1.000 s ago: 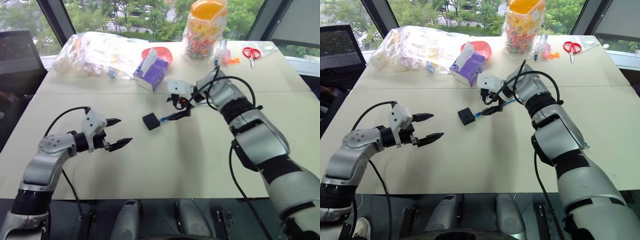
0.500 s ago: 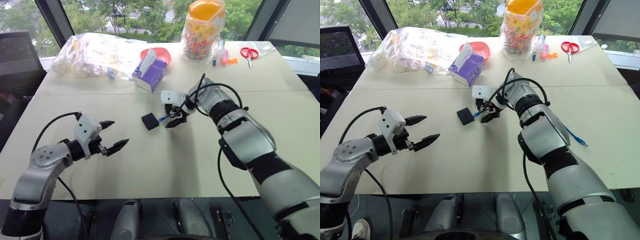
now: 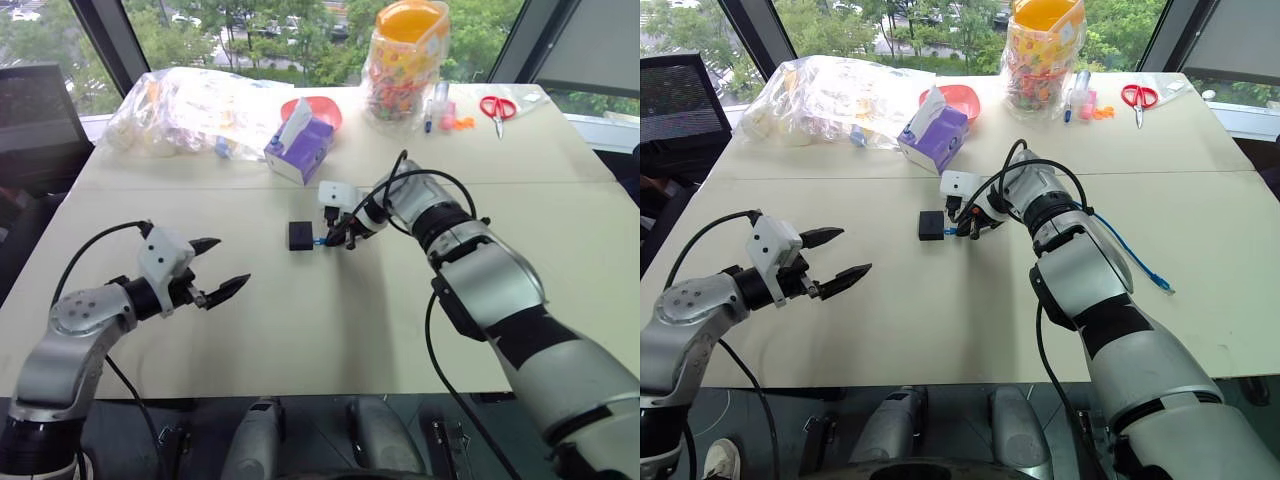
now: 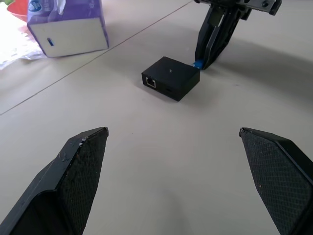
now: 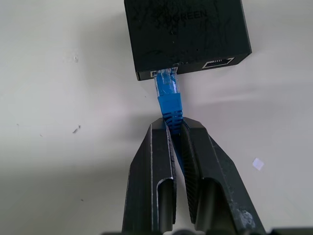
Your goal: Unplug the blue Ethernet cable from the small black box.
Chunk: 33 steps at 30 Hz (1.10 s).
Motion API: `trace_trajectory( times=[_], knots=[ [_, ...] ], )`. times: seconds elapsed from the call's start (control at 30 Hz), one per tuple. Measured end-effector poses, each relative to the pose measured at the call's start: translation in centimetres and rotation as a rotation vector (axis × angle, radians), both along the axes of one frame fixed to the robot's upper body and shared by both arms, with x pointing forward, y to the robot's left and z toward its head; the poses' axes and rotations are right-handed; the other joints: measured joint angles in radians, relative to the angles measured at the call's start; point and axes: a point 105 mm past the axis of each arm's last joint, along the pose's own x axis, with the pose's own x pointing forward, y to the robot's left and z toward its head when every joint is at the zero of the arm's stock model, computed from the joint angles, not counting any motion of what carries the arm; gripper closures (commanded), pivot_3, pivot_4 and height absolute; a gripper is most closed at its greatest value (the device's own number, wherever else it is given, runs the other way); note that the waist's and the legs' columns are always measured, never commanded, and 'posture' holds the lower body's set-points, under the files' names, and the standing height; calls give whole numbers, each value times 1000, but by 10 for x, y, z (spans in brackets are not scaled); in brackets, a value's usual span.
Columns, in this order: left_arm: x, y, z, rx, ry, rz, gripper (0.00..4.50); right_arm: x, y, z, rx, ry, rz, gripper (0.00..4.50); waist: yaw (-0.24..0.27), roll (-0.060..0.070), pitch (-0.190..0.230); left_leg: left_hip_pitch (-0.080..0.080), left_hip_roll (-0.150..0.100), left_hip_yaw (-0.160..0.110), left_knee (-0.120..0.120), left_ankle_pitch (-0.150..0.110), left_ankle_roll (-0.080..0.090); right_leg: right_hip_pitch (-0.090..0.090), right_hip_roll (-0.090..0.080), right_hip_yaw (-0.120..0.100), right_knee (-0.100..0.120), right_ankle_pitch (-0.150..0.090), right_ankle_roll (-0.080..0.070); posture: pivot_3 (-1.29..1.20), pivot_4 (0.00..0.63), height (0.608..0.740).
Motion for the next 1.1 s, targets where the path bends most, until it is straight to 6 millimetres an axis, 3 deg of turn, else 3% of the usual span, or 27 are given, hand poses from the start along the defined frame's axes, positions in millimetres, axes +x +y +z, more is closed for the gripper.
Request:
trace_trajectory(
  times=[0.13, 0.33, 0.47, 0.6, 0.73, 0.93, 1.1],
  knots=[
    [6, -4, 16, 115, -131, -87, 0, -16, 1, 11, 104, 229, -27, 4473, 2, 1, 1, -1, 0, 0, 0, 0, 0, -1, 0, 0, 0, 0, 0, 0, 150, 740],
    [17, -26, 43, 241, -432, -258, 0, -28, 6, 69, 289, 413, -63, 4473, 3, 1, 1, -4, 0, 0, 0, 0, 0, -3, 0, 0, -1, 0, 0, 0, 150, 740],
    [16, -37, 50, 267, -513, -347, 0, -46, -3, 93, 366, 533, -91, 4473, 3, 1, 1, -9, 0, 0, 0, 0, 0, -7, -1, 0, -1, 0, 1, 0, 150, 740],
    [9, -46, 51, 263, -507, -447, 0, -85, -17, 97, 308, 663, -25, 4473, 3, 1, 1, -12, 0, 0, 0, -1, 1, -9, -2, 0, -1, 0, 1, 0, 150, 740],
    [2, -53, 51, 256, -507, -506, 0, -108, -19, 92, 238, 722, 44, 4473, -3, 1, 1, -11, 0, 0, 0, -1, 2, -10, 0, 0, 0, 0, 1, 0, 150, 740],
    [-7, -62, 52, 221, -471, -556, 0, -124, -17, 88, 180, 752, 102, 4473, 3, 1, 1, -11, 0, 0, 3, -1, 2, -8, -1, 0, 0, 0, 1, 0, 150, 740],
    [-13, -63, 41, 186, -373, -573, 0, -124, -18, 88, 175, 743, 108, 4473, 3, 1, 1, -11, 0, 0, 3, -1, 2, -9, 0, -1, 0, 0, 1, 0, 150, 740]
  ],
)
